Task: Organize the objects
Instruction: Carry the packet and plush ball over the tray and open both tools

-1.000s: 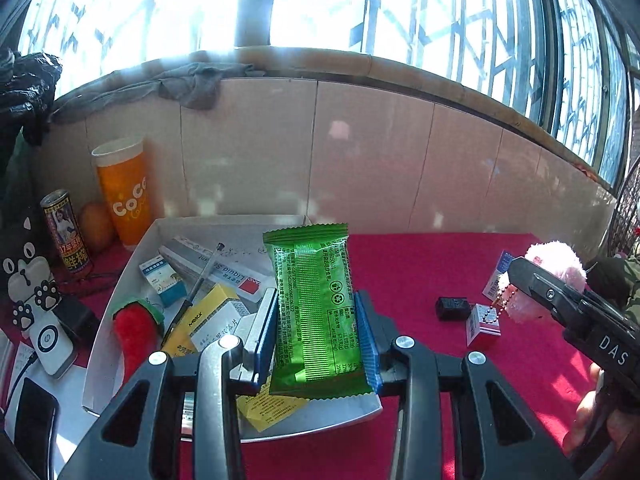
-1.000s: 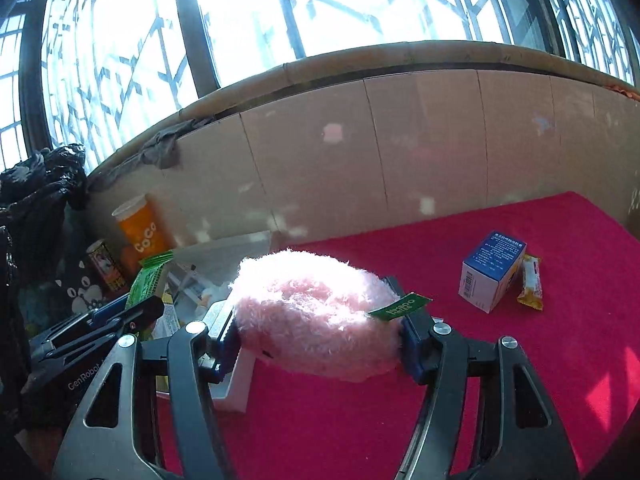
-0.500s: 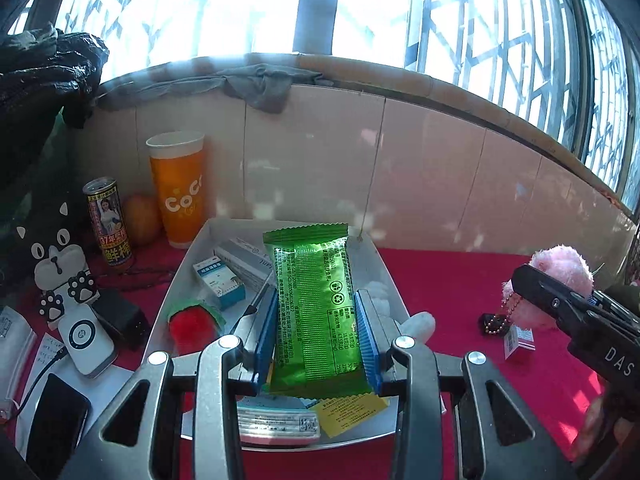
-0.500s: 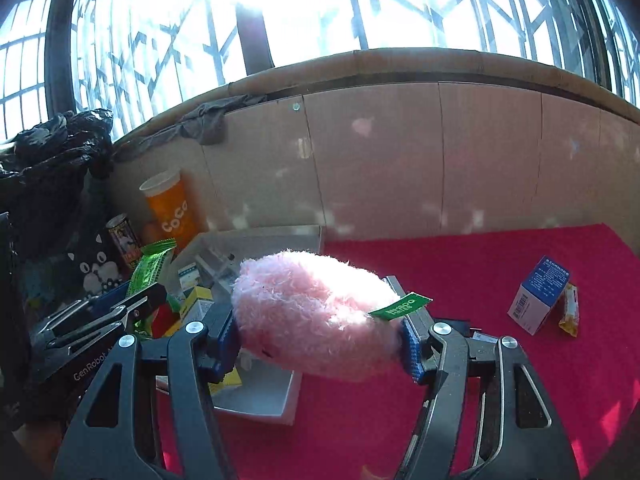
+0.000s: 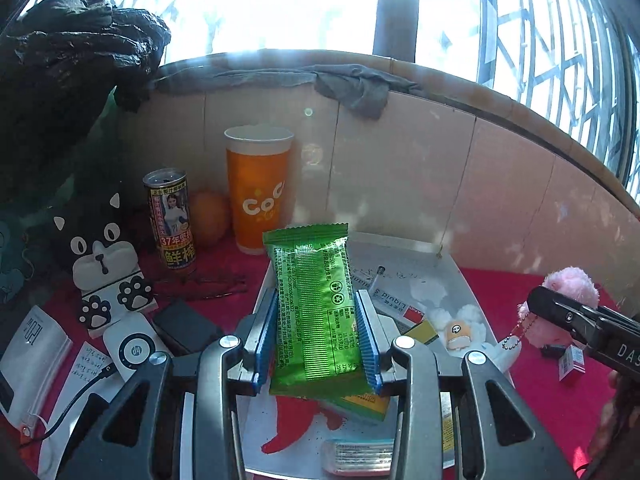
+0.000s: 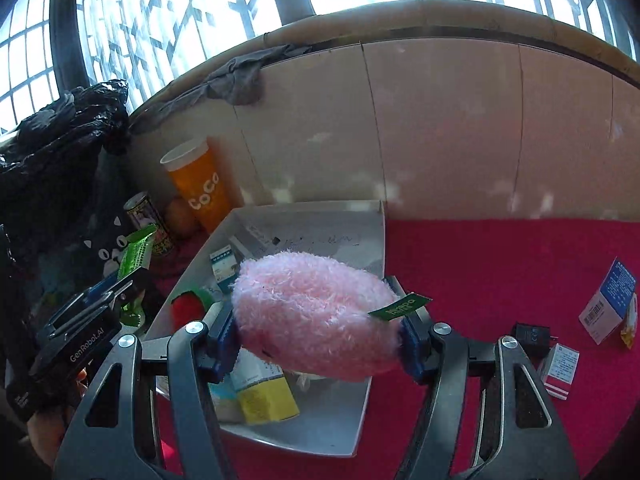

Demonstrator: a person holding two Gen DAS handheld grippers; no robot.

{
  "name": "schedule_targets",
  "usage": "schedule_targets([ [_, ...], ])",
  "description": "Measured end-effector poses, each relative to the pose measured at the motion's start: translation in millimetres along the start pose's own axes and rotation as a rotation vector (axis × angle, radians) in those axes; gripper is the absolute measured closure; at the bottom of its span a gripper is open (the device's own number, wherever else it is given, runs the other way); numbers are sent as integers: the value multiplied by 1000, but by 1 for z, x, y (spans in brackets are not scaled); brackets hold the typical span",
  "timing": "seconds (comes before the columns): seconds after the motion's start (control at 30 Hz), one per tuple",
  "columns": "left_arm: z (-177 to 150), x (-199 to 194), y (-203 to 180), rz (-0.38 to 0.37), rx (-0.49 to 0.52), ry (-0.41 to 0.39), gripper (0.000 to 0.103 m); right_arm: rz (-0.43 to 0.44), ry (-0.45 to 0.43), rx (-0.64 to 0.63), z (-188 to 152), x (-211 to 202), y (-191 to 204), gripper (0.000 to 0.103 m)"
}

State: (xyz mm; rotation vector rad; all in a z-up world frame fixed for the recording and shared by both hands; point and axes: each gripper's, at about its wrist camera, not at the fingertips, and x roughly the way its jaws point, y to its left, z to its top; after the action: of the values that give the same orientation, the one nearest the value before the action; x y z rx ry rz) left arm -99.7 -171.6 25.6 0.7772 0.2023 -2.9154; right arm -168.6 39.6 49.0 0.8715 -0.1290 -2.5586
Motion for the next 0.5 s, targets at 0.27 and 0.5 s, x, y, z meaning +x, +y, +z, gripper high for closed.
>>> schedule_targets([
  [0.27, 22, 30, -23, -55, 84, 17, 62, -13, 45, 4, 23, 51, 11, 38],
  [0.5, 27, 34, -10, 22, 32, -29, 0, -18, 35, 64, 17, 74, 1, 14],
])
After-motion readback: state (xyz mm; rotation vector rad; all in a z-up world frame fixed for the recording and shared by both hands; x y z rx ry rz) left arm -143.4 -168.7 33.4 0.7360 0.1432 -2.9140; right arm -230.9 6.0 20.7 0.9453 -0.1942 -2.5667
